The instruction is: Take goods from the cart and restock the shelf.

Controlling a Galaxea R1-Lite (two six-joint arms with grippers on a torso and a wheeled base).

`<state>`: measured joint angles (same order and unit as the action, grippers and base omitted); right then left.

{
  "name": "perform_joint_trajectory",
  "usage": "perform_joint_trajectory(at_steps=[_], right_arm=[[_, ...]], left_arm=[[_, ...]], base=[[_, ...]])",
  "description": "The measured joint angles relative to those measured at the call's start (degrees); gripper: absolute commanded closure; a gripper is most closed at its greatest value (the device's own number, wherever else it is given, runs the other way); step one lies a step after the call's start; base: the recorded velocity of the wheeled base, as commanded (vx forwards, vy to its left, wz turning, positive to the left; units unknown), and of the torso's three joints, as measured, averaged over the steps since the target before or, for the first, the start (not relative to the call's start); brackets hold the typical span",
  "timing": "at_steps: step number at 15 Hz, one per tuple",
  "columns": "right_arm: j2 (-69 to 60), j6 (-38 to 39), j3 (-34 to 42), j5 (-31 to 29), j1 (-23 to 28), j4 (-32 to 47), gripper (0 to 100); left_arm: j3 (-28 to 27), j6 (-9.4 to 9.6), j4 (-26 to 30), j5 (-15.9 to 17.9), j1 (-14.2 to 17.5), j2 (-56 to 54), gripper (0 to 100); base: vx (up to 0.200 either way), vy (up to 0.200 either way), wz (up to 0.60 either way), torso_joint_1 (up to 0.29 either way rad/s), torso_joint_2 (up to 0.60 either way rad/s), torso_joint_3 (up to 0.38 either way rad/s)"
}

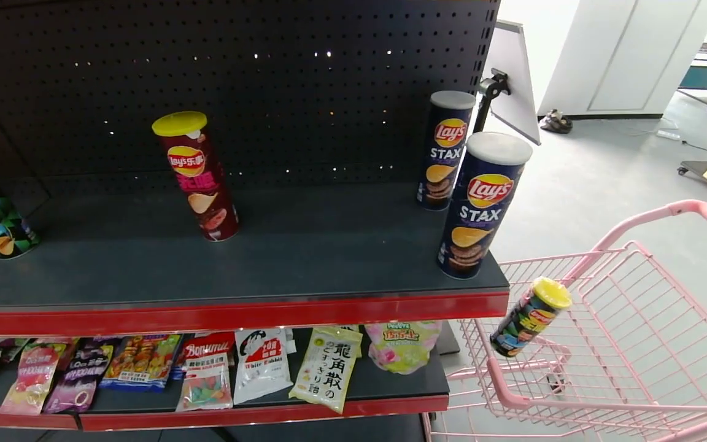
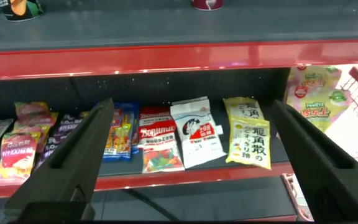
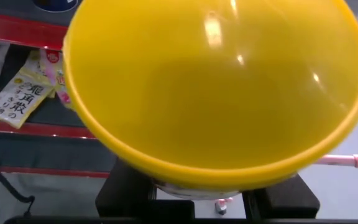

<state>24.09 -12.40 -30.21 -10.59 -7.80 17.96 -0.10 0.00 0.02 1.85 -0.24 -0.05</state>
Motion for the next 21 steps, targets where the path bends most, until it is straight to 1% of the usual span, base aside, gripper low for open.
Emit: perform_joint_trajectory(at_steps=[5, 8, 11, 14, 17, 20, 21], right_arm=[[-5.7, 0.8, 4.3, -0.1, -0.1, -0.5, 100], [-9.6, 0.8, 6.9, 1.3, -0.8, -0.6, 100], [-11.9, 1.0, 7.9, 2.2, -1.0, -0.7, 100], [-12.3, 1.6, 7.4, 5.4, -1.1, -0.8, 100], [-11.5, 1.8, 6.9, 12.9, -1.7, -1.0, 100], [-8.3, 2.4, 5.5, 16.5, -2.7, -5.0, 100], [-6.2, 3.0, 4.8, 17.1, -2.9, -7.6, 100]], left_arm=[[0.0, 0.00, 0.0, 0.1, 0.1, 0.0, 0], [0.0, 0.00, 0.0, 0.1, 0.1, 0.0, 0], [0.0, 0.00, 0.0, 0.1, 0.1, 0.0, 0], [0.0, 0.00, 0.0, 0.0, 0.1, 0.0, 0], [0.0, 0.00, 0.0, 0.1, 0.1, 0.0, 0], [0.0, 0.00, 0.0, 0.0, 0.1, 0.0, 0], [0.0, 0.00, 0.0, 0.1, 0.1, 0.0, 0]], base=[[0.000, 0.200, 0.00, 0.004, 0.00, -0.002], [0.000, 0.200, 0.00, -0.006, 0.00, 0.005], [0.000, 0.200, 0.00, 0.005, 0.00, 0.001], [0.000, 0.200, 0.00, 0.004, 0.00, 0.002], [0.000, 0.200, 0.00, 0.005, 0.00, 0.002], [0.000, 0.200, 0.00, -0.001, 0.00, 0.005], [0.000, 0.200, 0.00, -0.002, 0.00, -0.002]])
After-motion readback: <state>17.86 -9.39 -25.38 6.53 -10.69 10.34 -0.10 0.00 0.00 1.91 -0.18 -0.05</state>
